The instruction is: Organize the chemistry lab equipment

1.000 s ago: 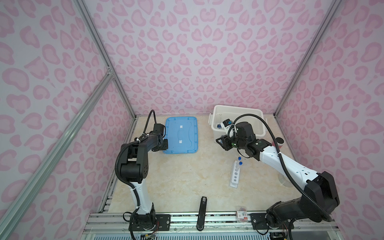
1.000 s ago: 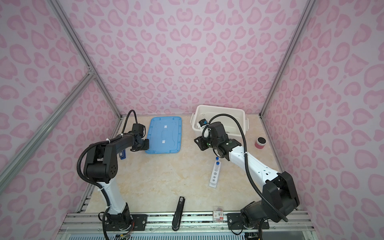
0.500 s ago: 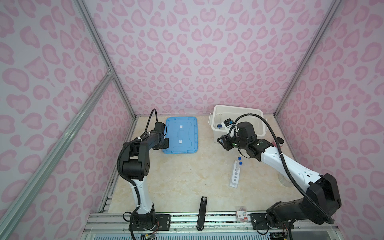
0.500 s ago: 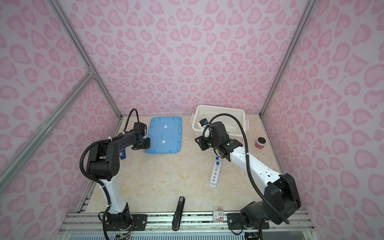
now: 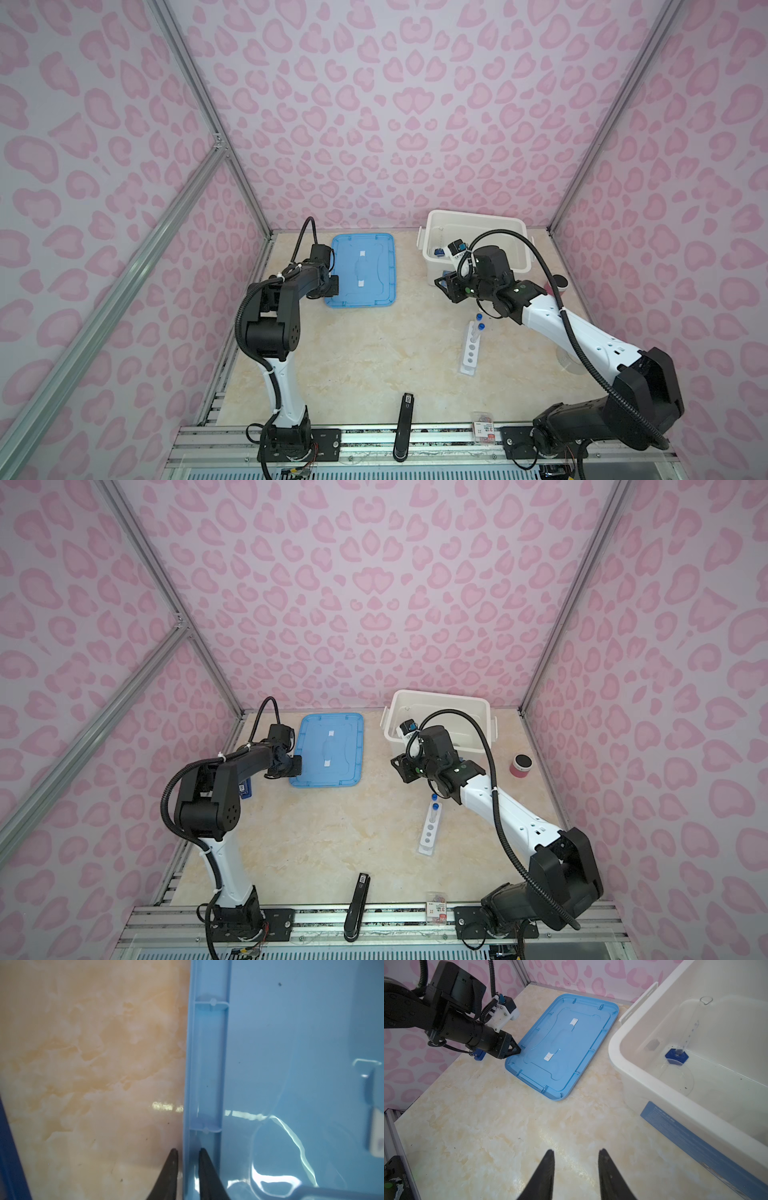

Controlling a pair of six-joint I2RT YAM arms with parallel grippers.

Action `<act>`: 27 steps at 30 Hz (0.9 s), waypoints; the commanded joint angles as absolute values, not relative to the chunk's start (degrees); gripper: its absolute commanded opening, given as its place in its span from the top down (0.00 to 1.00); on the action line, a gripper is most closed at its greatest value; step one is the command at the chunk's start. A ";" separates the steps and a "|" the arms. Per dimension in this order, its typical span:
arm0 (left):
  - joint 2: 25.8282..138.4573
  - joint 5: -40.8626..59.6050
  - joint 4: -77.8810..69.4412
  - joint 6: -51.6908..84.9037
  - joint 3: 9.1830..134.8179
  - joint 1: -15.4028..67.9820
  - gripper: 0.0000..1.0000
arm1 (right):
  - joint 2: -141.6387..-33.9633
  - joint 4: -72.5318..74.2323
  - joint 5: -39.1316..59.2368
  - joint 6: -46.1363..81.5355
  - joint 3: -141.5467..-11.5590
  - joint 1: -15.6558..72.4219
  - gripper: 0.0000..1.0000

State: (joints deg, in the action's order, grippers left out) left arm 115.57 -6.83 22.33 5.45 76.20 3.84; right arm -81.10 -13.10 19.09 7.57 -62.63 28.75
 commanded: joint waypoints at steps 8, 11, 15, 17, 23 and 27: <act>116.28 -6.37 25.57 4.66 75.67 3.95 0.85 | -80.59 -11.34 18.04 8.37 -61.39 28.63 0.64; 115.91 -6.48 25.67 4.39 75.46 3.95 0.88 | -80.44 -11.26 17.94 8.61 -61.26 28.66 0.64; 115.73 -6.37 25.67 4.39 75.41 3.89 0.91 | -80.37 -11.25 17.67 8.76 -61.08 28.67 0.64; 115.74 -6.31 25.67 4.26 75.26 3.89 0.92 | -80.31 -11.17 17.71 8.94 -60.97 28.73 0.64; 115.38 -6.24 25.58 4.22 75.26 3.92 0.95 | -80.25 -11.57 17.47 8.79 -61.12 28.78 0.64; 114.50 -6.37 25.73 4.13 75.40 3.87 0.97 | -80.71 -11.75 17.62 8.81 -61.26 28.65 0.64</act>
State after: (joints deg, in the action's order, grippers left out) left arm 115.13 -6.39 21.47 4.97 75.81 3.86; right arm -80.42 -12.97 17.93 8.40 -61.28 28.71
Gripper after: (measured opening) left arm 0.073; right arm 0.358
